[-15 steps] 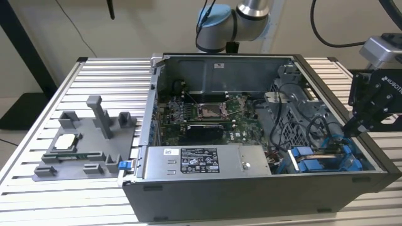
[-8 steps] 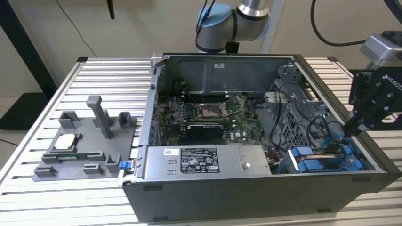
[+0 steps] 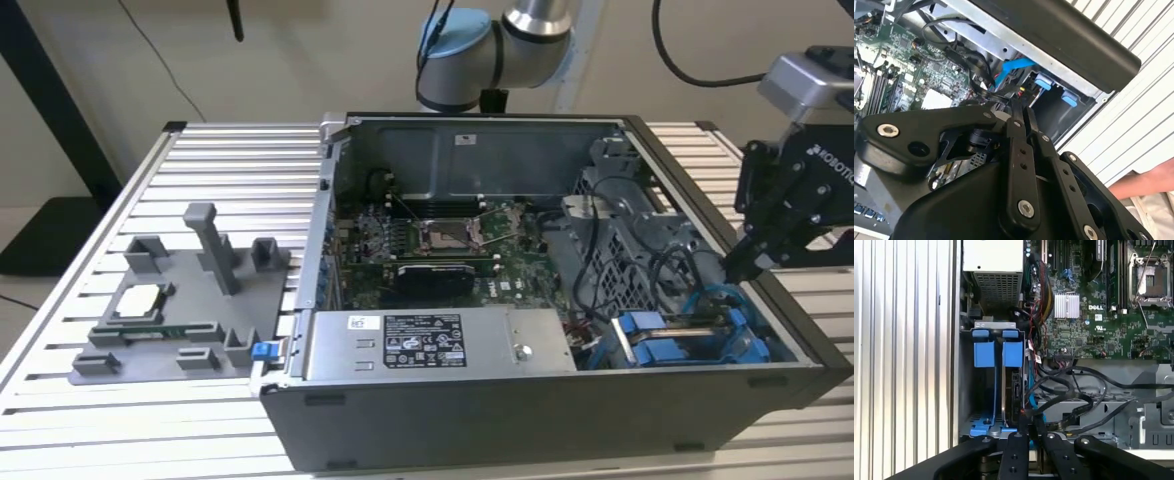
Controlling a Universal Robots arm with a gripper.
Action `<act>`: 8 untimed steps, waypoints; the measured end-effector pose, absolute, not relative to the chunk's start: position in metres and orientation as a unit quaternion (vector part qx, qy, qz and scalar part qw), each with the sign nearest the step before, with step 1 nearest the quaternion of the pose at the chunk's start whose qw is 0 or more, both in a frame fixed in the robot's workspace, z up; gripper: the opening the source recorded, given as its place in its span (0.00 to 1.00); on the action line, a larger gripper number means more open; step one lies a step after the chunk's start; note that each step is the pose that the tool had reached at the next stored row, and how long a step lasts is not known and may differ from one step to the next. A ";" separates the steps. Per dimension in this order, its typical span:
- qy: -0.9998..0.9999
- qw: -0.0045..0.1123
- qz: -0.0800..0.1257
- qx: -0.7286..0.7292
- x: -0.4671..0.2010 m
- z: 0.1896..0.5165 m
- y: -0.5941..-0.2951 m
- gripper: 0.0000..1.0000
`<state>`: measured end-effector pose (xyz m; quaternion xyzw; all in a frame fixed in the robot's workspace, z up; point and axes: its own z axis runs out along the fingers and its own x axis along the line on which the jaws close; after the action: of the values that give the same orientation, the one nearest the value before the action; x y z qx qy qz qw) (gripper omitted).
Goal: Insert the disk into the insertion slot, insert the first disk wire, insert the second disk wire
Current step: 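Insert the second disk wire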
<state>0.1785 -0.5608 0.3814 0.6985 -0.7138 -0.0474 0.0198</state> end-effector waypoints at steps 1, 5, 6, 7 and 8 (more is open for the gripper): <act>-0.714 0.020 -0.048 0.698 0.176 0.383 -0.561 0.00; -0.714 0.019 -0.049 0.699 0.158 0.386 -0.561 0.00; -0.714 0.019 -0.049 0.699 0.155 0.387 -0.561 0.00; -0.714 0.019 -0.049 0.699 0.152 0.387 -0.561 0.00; -0.714 0.018 -0.049 0.699 0.148 0.387 -0.561 0.00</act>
<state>0.1482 -0.5608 0.3866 0.6985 -0.7137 -0.0487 0.0185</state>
